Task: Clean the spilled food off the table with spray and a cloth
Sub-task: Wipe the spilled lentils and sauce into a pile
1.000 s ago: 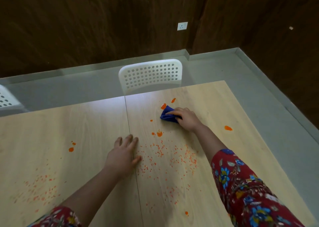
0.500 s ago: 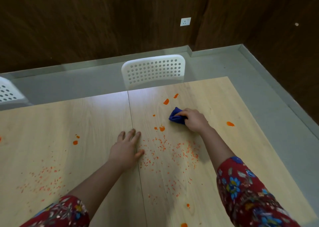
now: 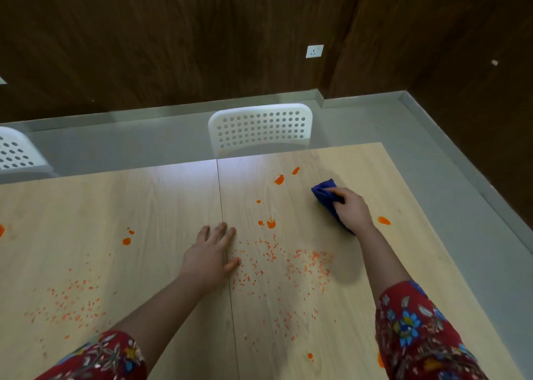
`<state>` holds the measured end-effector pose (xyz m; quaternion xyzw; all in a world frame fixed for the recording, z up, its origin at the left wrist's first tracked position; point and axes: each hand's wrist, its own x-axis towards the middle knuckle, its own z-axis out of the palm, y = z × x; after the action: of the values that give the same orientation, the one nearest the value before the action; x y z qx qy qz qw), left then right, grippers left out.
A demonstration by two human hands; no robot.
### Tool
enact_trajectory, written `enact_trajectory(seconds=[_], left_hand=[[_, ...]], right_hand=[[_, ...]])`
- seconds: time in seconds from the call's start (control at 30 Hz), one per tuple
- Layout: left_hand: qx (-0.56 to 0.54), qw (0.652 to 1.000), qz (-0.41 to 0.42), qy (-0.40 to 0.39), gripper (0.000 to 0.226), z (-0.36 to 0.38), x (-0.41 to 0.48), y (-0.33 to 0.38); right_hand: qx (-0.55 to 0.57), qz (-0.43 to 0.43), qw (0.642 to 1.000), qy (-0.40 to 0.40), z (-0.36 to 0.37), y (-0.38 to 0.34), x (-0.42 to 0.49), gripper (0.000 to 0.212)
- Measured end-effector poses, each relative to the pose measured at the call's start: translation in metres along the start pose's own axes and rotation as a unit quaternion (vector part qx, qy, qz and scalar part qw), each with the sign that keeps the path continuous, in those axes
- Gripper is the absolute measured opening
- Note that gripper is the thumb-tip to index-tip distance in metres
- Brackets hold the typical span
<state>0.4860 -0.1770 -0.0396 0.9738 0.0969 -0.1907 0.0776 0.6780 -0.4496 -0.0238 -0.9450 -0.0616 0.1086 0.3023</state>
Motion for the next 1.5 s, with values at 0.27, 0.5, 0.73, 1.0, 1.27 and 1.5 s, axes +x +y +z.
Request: enact_trajectory(seconds=[0.27, 0.5, 0.73, 1.0, 1.27, 1.5], left_hand=[[-0.008, 1.000, -0.004, -0.003, 0.079, -0.001, 0.001, 0.001], [-0.010, 1.000, -0.008, -0.005, 0.080, 0.001, 0.002, -0.001], [0.002, 1.000, -0.006, -0.003, 0.079, 0.002, 0.003, -0.002], [0.010, 1.000, 0.008, 0.004, 0.077, 0.002, 0.003, -0.003], [-0.018, 1.000, 0.005, -0.001, 0.077, 0.002, -0.003, -0.005], [-0.033, 0.999, 0.012, -0.004, 0.080, 0.000, -0.001, -0.010]], right_hand=[[-0.022, -0.154, 0.988, -0.022, 0.053, -0.082, 0.036, 0.047], [-0.126, -0.082, 0.976, -0.157, 0.070, -0.128, 0.073, 0.041], [-0.223, -0.209, 0.912, -0.275, 0.053, -0.090, 0.034, 0.049], [-0.166, -0.079, 0.944, -0.274, 0.015, -0.028, -0.054, 0.049], [-0.111, -0.089, 0.981, -0.133, 0.055, -0.087, -0.058, 0.041], [-0.133, -0.103, 0.953, -0.252, 0.057, -0.085, -0.097, 0.040]])
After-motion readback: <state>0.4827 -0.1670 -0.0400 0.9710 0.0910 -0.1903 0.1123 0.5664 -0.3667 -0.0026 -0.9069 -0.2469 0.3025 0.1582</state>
